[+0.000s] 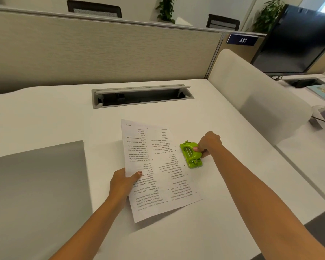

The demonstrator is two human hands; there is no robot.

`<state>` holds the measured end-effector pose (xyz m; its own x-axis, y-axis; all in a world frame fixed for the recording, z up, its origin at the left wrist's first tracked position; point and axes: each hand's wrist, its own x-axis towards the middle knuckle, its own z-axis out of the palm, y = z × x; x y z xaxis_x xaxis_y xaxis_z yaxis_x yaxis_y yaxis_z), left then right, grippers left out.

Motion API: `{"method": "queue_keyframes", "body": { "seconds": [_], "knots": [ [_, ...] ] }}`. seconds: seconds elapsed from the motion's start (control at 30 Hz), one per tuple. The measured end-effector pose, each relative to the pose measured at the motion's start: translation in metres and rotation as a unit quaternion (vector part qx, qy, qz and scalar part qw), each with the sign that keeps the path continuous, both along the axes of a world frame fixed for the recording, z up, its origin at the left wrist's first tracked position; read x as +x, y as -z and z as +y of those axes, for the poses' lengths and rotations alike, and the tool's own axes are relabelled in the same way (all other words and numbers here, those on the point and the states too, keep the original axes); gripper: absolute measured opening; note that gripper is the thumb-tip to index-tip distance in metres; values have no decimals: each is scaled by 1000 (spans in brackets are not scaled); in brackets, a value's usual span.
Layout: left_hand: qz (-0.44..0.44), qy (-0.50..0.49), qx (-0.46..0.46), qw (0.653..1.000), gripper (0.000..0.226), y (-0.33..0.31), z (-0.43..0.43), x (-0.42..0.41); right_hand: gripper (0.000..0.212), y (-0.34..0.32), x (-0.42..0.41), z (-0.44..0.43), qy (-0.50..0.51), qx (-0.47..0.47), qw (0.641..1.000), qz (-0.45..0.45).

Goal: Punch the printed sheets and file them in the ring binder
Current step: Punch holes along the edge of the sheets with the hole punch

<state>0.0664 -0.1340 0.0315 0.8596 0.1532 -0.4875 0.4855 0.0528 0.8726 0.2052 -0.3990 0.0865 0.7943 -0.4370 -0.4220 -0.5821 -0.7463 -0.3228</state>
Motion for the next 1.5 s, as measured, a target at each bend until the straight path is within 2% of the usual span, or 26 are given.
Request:
{"method": "queue_keyframes", "body": {
  "seconds": [0.13,0.2,0.27,0.33,0.4,0.5,0.57,0.63,0.83,0.97,1.0,1.1,1.2,1.27,1.33,1.4,1.43,1.5],
  "knots": [
    [-19,-15,7,1000,25,-7,17,-10,35,-5,-13,12,17,-6,999,-28],
    [-27,-21,0,999,26,-12,27,-16,26,-5,-27,24,3,-34,998,-58],
    [-40,-27,-6,999,27,-19,36,-22,27,-1,-45,40,-12,-95,985,-142],
    [-53,-39,-12,998,29,-26,44,-28,33,1,-64,60,-35,-102,957,-268],
    [-63,-52,-24,996,29,-32,51,-35,30,-2,-78,79,-36,18,945,-325],
    [-70,-60,-34,995,27,-41,59,-45,28,-12,-91,98,8,265,928,-262],
    [-78,-68,-40,994,24,-48,63,-53,25,-15,-96,105,3,352,910,-218],
    [-86,-75,-46,992,21,-53,67,-60,20,-22,-101,111,-24,386,897,-214],
    [-124,-107,-54,985,19,-64,81,-77,11,-49,-115,126,-57,405,873,-265],
    [-138,-125,-28,982,20,-65,86,-81,10,-64,-129,138,-84,326,883,-329],
    [-147,-126,-10,981,27,-66,87,-82,10,-69,-132,140,-95,300,883,-349],
    [-180,-158,42,970,64,-76,89,-81,8,-82,-139,146,-128,243,873,-404],
    [-249,-203,164,932,90,-96,87,-81,11,-97,-141,150,-185,171,842,-477],
    [-345,-202,263,878,96,-114,86,-81,17,-110,-141,153,-241,90,803,-538],
    [-433,-165,365,808,92,-134,84,-81,15,-122,-140,159,-305,8,751,-585],
    [-469,-104,471,739,80,-153,82,-78,9,-131,-139,165,-372,-69,704,-601],
    [-469,-72,514,715,74,-160,80,-77,10,-134,-138,168,-404,-97,684,-600],
    [-436,-19,573,694,61,-167,75,-72,16,-140,-141,177,-463,-120,647,-594]
  ]
}}
